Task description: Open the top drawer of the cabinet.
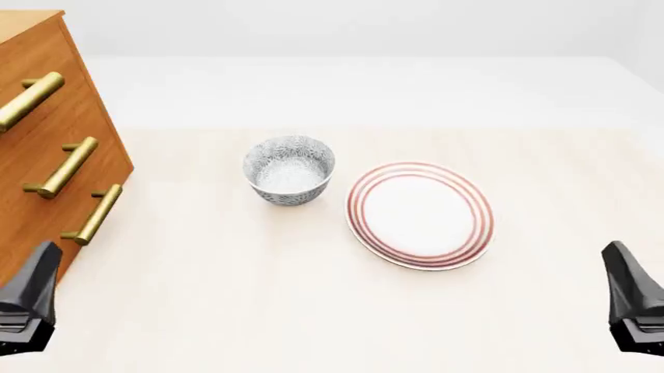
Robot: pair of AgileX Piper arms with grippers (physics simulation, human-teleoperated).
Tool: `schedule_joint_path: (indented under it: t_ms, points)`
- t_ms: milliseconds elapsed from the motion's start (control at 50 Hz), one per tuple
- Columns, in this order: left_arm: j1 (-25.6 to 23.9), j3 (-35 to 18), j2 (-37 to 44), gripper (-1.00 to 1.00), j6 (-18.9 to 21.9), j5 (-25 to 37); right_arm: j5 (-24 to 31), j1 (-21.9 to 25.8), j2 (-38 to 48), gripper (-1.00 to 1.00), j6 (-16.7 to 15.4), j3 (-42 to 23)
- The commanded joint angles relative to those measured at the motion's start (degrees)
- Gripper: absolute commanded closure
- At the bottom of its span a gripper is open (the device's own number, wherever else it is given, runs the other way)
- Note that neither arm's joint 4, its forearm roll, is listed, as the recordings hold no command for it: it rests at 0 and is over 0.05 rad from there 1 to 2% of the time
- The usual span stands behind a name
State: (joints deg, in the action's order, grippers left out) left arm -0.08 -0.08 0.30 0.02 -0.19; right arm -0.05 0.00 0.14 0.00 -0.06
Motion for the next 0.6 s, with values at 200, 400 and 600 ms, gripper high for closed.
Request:
schedule_joint_path:
  t_ms: [200,400,600]
  points:
    - [-0.4,-0.3,0.1,-1.00,0.6,0.1,-0.1,0.0,0.2,-1.00,-0.1,-0.1]
    - [-1.4,-1.9,0.1,-1.00,1.7,1.6,0.0,0.0,0.1,-1.00,-0.1,-0.1]
    - [-3.6,-4.2,3.8,-1.00,9.4,1.8,0.1,0.0,0.1,-1.00,-0.1,-0.2]
